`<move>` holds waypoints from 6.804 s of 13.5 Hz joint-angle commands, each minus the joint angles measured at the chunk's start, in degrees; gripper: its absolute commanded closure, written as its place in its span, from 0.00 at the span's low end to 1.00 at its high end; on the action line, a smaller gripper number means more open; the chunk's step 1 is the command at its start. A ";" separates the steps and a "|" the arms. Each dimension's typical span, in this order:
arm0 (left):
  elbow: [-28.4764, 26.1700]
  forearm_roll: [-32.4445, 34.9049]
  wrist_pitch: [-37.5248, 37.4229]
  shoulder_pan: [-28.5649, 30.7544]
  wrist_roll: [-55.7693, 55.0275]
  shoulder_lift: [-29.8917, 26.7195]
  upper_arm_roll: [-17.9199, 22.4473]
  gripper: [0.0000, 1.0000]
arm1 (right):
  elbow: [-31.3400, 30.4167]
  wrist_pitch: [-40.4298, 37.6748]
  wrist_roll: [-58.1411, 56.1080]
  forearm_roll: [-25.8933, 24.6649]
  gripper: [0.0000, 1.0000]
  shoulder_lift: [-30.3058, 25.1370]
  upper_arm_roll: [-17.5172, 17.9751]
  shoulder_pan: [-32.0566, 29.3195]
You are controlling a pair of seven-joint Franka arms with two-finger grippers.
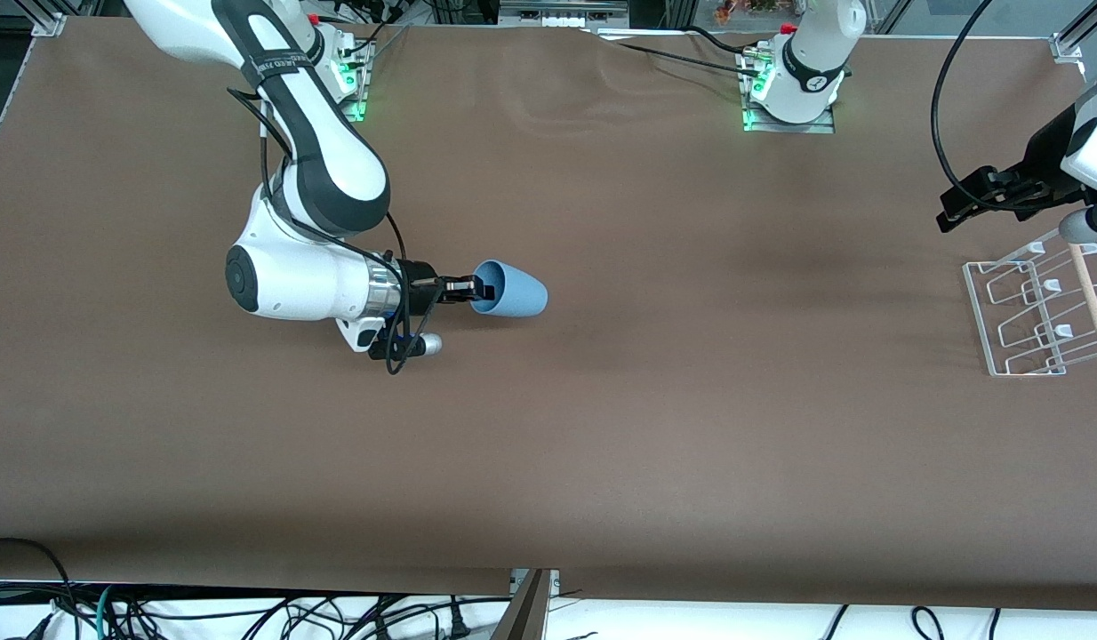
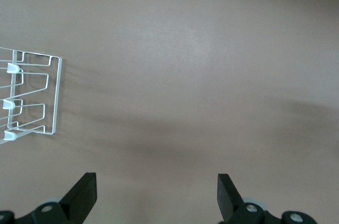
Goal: Transfer cup to left arm and place on rack
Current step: 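Lift the blue cup and carry it toward the table's middle, then move the left gripper toward the cup held by the right gripper, then close the left gripper on the cup's rim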
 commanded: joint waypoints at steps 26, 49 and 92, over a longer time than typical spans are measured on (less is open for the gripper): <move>2.15 1.24 -0.61 -0.56 0.20 3.88 -0.31 0.00 | 6.86 -0.12 2.13 11.51 1.00 5.08 0.31 2.74; 2.77 0.01 -0.52 -2.75 0.99 5.28 -2.32 0.00 | 7.04 4.01 2.92 19.59 1.00 6.05 0.66 4.41; -0.48 7.65 35.78 -24.64 38.78 20.32 -9.98 0.00 | 13.97 4.19 8.55 23.03 1.00 6.58 0.66 8.19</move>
